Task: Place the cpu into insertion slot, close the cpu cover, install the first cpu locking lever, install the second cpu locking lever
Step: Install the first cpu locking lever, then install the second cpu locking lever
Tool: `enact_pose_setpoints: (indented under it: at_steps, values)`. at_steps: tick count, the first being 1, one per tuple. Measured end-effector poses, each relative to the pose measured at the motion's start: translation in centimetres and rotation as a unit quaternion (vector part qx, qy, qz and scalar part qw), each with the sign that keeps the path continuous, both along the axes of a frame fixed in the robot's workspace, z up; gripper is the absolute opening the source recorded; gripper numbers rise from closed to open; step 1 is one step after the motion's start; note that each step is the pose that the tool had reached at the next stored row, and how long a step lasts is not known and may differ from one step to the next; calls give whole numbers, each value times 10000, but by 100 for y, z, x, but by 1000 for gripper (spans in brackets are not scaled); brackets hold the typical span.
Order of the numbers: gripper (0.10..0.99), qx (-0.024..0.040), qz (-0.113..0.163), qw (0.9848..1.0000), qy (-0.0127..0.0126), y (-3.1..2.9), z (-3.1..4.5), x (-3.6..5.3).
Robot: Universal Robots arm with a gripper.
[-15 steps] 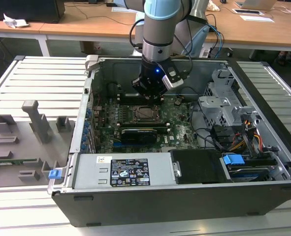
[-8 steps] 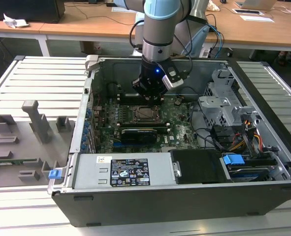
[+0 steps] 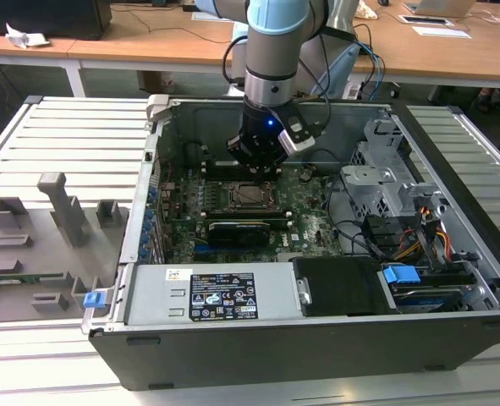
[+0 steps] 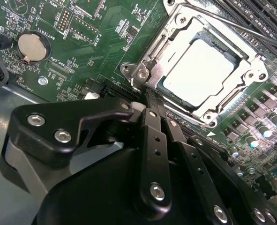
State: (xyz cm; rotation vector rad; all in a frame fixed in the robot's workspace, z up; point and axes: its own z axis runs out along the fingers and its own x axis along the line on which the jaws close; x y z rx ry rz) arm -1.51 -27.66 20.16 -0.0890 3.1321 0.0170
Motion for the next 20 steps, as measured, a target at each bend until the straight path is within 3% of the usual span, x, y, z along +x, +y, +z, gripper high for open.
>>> enact_pose_setpoints:
  at_steps: [3,7,20]
  values:
    - [110,11,5,10000,-4,2,20,2]
    - [110,6,7,10000,-1,1,131,1]
    - [110,5,7,10000,-1,-52,132,1]
